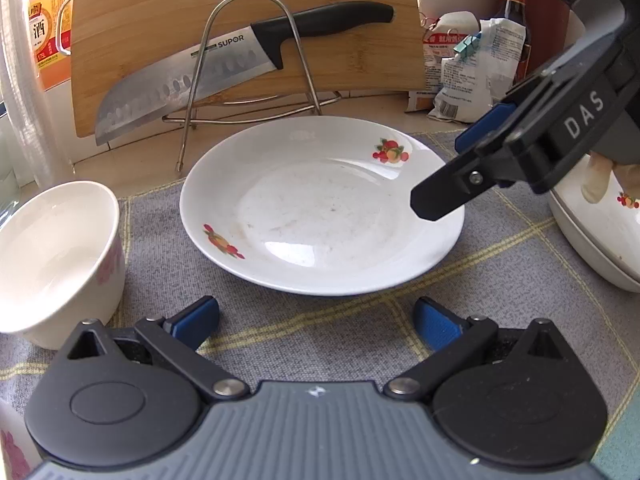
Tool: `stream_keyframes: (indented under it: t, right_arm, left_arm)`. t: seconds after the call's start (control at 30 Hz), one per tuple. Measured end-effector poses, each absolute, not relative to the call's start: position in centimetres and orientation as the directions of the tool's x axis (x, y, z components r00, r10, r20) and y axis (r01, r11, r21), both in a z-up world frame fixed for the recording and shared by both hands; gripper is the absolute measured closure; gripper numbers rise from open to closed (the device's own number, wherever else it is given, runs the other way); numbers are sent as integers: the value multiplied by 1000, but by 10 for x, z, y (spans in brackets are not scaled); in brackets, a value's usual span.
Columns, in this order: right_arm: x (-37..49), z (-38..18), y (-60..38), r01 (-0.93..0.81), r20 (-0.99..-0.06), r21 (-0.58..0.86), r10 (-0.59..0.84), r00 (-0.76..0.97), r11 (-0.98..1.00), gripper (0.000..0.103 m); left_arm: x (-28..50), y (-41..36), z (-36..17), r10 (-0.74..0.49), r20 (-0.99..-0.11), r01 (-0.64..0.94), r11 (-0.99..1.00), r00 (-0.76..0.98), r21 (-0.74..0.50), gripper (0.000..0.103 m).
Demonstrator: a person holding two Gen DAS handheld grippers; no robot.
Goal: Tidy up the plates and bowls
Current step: 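Move the right tool to the fruit-decal plate before the cutting board, then close the right gripper on that plate's rim and lift it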
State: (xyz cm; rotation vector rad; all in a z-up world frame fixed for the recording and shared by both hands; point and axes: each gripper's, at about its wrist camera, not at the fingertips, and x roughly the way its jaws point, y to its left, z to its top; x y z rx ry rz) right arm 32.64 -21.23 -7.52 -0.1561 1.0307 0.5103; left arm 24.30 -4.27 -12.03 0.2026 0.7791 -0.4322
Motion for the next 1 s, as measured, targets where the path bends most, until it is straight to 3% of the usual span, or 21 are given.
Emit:
stream_keyframes:
  t: [1.0]
  right_arm:
    - [402,-101,-201,-541,-854,219,428,297,812,1]
  left_arm:
    - [256,-44,-122,-324,-694,467,884,643,20,0]
